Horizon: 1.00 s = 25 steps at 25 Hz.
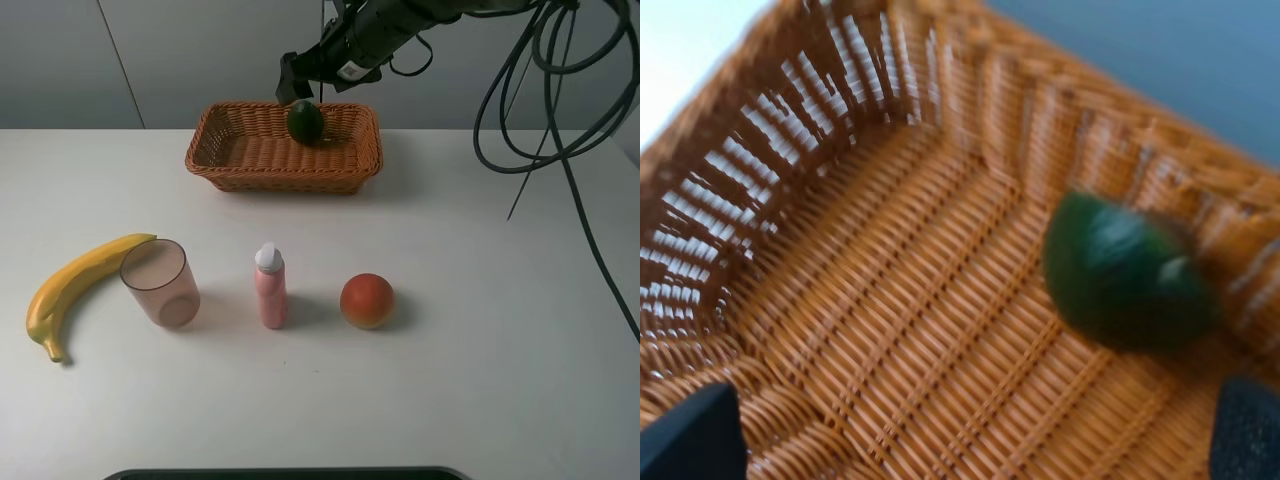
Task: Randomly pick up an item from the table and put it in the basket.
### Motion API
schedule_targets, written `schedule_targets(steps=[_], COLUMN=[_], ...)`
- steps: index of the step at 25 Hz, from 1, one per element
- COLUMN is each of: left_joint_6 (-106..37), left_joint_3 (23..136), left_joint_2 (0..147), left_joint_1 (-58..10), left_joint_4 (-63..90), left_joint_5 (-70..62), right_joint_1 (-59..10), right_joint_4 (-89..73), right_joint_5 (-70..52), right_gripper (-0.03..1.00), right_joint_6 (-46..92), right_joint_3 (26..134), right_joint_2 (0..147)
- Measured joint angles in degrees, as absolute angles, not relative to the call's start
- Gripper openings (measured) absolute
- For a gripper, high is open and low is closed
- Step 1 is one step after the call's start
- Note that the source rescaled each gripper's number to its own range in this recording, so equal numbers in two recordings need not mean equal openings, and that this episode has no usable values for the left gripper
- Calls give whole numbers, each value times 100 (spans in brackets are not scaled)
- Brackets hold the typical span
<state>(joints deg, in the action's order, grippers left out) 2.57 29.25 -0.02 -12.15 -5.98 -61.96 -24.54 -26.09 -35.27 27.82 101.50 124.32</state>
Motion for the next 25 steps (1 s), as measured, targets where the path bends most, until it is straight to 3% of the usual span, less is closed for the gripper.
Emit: schedule_targets(steps=[12, 25], left_joint_6=[257, 257], left_joint_3=[2925, 2925], left_joint_2=[-2, -2], left_joint_1=[-1215, -1215], left_joint_4=[-598, -598], left_joint_5=[-6196, -6196], right_joint_1=[-1804, -1609], right_joint_4=[63, 1339], right_joint_5=[-6789, -6981], right_gripper=[97, 97], right_joint_6=[1691, 485], right_joint_3=[10015, 7543], right_joint_2=[9242, 4886])
